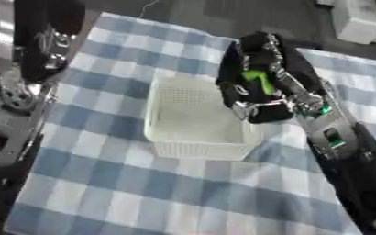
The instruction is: Pick up objects on the table and place them in the box.
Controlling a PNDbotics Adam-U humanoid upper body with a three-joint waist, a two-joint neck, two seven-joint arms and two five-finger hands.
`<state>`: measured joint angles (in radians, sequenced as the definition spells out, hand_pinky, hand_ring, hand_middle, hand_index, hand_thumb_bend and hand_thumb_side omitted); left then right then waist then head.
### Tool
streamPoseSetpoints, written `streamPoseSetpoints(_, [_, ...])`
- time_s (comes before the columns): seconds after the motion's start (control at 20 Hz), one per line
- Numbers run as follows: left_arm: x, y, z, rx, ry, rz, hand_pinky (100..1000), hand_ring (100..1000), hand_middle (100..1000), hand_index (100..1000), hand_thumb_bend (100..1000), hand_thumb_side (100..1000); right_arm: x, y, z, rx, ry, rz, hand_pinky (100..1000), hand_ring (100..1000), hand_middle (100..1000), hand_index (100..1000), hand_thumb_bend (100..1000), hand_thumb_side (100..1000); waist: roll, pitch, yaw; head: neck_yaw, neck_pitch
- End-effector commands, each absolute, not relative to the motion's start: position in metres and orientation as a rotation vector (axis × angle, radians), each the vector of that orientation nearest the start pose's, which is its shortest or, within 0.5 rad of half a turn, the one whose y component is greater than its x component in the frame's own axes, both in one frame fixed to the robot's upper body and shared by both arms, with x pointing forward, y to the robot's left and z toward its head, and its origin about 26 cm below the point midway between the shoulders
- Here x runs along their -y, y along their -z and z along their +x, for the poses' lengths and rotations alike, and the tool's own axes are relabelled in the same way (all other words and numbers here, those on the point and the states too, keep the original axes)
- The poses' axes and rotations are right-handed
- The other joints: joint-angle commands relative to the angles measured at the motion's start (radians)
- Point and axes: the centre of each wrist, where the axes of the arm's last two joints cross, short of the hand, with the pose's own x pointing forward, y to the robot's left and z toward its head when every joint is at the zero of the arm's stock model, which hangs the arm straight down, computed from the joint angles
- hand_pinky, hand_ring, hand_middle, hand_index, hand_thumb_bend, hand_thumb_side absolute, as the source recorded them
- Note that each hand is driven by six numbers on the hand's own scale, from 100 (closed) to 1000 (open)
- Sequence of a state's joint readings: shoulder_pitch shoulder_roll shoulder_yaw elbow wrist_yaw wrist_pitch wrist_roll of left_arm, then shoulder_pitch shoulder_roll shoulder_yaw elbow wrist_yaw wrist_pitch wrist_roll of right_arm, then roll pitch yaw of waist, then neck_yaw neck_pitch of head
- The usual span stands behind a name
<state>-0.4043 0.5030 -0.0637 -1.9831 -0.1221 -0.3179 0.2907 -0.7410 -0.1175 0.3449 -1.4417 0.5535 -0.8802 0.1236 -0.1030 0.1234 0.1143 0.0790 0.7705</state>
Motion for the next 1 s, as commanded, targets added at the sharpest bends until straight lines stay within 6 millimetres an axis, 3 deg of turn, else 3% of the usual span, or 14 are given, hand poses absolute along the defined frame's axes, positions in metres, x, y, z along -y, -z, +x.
streamPoseSetpoints(0.05, [-0.259, -0.248, 0.305, -3.395, -0.498, -0.447, 441, 844, 928, 986, 474, 767, 0.091, -0.184, 0.394, -2.713, 1.446, -0.103, 100, 346, 466, 440, 100, 249, 0.006, -0.017, 0.005, 0.002, -0.009])
streamPoseSetpoints(0.75, [-0.252, -0.255, 0.307, -3.394, -0.479, -0.370, 456, 844, 927, 987, 475, 768, 0.084, -0.176, 0.402, -2.722, 1.474, -0.130, 100, 352, 465, 451, 100, 251, -0.002, -0.015, 0.038, 0.003, -0.023])
streamPoseSetpoints(0.8, [-0.252, -0.256, 0.307, -3.394, -0.477, -0.368, 459, 845, 927, 988, 475, 768, 0.083, -0.175, 0.402, -2.728, 1.475, -0.136, 100, 431, 545, 522, 100, 312, -0.002, -0.016, 0.039, 0.003, -0.025])
streamPoseSetpoints(0.85, [-0.252, -0.256, 0.307, -3.394, -0.476, -0.366, 459, 845, 927, 987, 475, 768, 0.083, -0.173, 0.403, -2.726, 1.490, -0.140, 100, 480, 598, 550, 100, 306, -0.003, -0.016, 0.040, 0.003, -0.026])
streamPoseSetpoints(0.9, [-0.252, -0.256, 0.307, -3.394, -0.475, -0.365, 459, 845, 927, 988, 475, 768, 0.083, -0.173, 0.403, -2.714, 1.514, -0.134, 190, 572, 681, 621, 151, 376, -0.003, -0.016, 0.040, 0.004, -0.027])
streamPoseSetpoints(0.95, [-0.252, -0.256, 0.307, -3.395, -0.474, -0.364, 459, 845, 927, 987, 475, 768, 0.083, -0.173, 0.403, -2.699, 1.535, -0.124, 104, 535, 649, 592, 104, 334, -0.003, -0.017, 0.040, 0.004, -0.028])
streamPoseSetpoints(1.0, [-0.252, -0.256, 0.307, -3.395, -0.474, -0.364, 459, 845, 927, 988, 475, 768, 0.084, -0.173, 0.403, -2.688, 1.551, -0.114, 441, 682, 764, 683, 253, 475, -0.004, -0.017, 0.040, 0.005, -0.029])
